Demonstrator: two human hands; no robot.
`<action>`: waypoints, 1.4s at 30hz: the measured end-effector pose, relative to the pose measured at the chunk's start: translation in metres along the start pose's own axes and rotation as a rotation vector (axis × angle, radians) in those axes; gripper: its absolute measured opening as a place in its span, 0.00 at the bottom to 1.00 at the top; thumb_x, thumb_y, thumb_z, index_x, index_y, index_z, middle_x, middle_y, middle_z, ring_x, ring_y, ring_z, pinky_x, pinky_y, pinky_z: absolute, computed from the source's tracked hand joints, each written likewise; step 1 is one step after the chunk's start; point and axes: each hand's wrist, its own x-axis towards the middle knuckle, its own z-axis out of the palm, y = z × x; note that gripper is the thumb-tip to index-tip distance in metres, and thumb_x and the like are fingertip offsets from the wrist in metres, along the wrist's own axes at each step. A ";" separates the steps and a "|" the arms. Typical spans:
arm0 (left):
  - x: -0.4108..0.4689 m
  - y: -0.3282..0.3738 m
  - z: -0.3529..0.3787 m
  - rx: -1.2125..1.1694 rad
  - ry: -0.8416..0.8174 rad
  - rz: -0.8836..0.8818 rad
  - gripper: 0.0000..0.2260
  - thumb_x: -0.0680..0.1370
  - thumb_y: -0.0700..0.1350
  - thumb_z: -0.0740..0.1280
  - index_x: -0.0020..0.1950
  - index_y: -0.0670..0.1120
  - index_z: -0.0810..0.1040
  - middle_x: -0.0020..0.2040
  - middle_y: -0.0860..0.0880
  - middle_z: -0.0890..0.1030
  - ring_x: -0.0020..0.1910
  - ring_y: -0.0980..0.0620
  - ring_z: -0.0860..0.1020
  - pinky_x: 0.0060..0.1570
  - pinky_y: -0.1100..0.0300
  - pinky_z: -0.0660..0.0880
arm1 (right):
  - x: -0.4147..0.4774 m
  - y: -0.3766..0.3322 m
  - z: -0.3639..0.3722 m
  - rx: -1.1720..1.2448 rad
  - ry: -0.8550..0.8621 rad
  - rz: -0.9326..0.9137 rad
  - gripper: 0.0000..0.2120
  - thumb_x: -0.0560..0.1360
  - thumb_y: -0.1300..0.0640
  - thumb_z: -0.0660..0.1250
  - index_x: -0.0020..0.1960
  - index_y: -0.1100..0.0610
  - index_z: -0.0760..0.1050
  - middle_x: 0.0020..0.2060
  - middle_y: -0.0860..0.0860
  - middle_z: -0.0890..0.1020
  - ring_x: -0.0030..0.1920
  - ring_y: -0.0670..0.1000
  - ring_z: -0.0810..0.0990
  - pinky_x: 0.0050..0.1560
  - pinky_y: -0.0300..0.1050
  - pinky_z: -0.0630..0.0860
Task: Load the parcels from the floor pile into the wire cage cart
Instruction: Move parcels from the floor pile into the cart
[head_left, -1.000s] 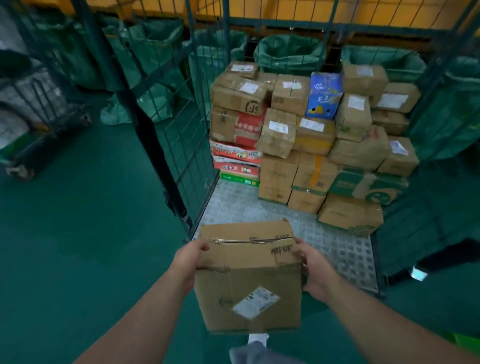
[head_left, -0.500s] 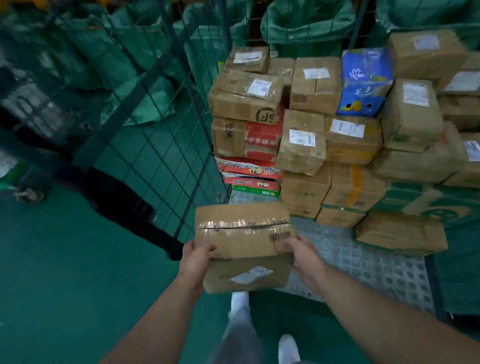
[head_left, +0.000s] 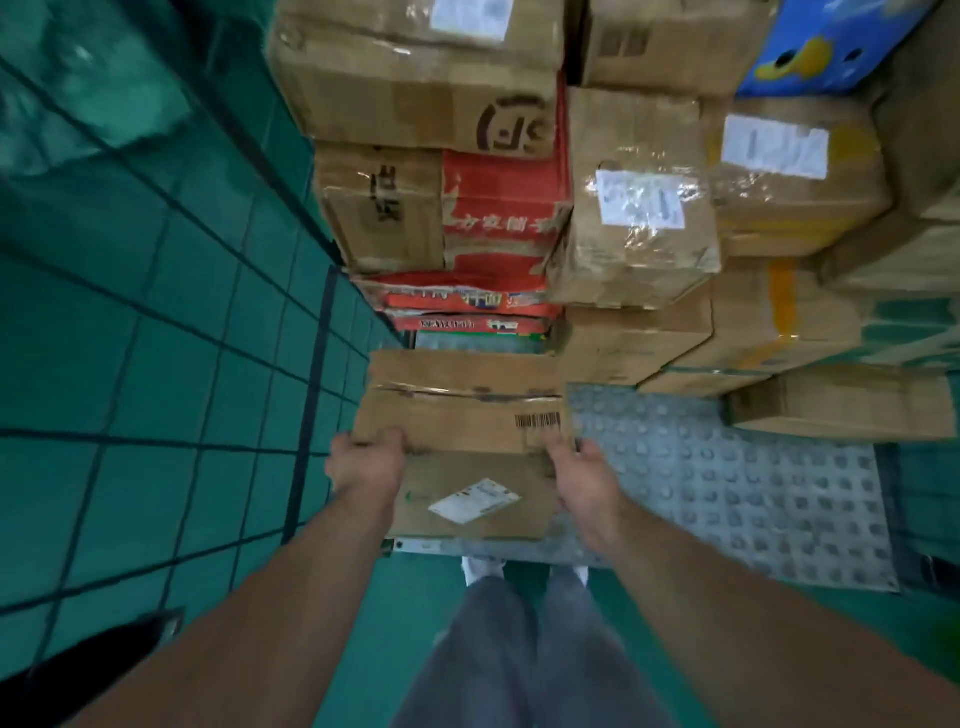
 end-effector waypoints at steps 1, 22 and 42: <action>0.020 0.003 0.012 0.044 0.006 0.011 0.29 0.67 0.57 0.70 0.64 0.46 0.73 0.59 0.42 0.79 0.47 0.39 0.80 0.50 0.45 0.81 | 0.025 0.000 0.007 -0.014 0.008 0.018 0.17 0.80 0.36 0.63 0.59 0.48 0.76 0.47 0.49 0.86 0.47 0.52 0.86 0.43 0.50 0.84; 0.157 0.024 0.123 -0.571 -0.095 -0.224 0.19 0.82 0.32 0.62 0.67 0.52 0.67 0.67 0.43 0.72 0.50 0.45 0.79 0.59 0.44 0.81 | 0.193 -0.031 0.067 0.370 0.088 0.078 0.10 0.83 0.65 0.62 0.49 0.51 0.74 0.50 0.52 0.84 0.55 0.57 0.83 0.64 0.57 0.77; 0.193 -0.018 0.155 -0.766 -0.170 -0.407 0.21 0.87 0.54 0.56 0.75 0.45 0.71 0.70 0.45 0.77 0.63 0.44 0.79 0.66 0.45 0.76 | 0.225 0.019 0.078 0.178 -0.172 0.154 0.13 0.84 0.57 0.63 0.68 0.53 0.75 0.51 0.42 0.80 0.54 0.43 0.78 0.71 0.47 0.72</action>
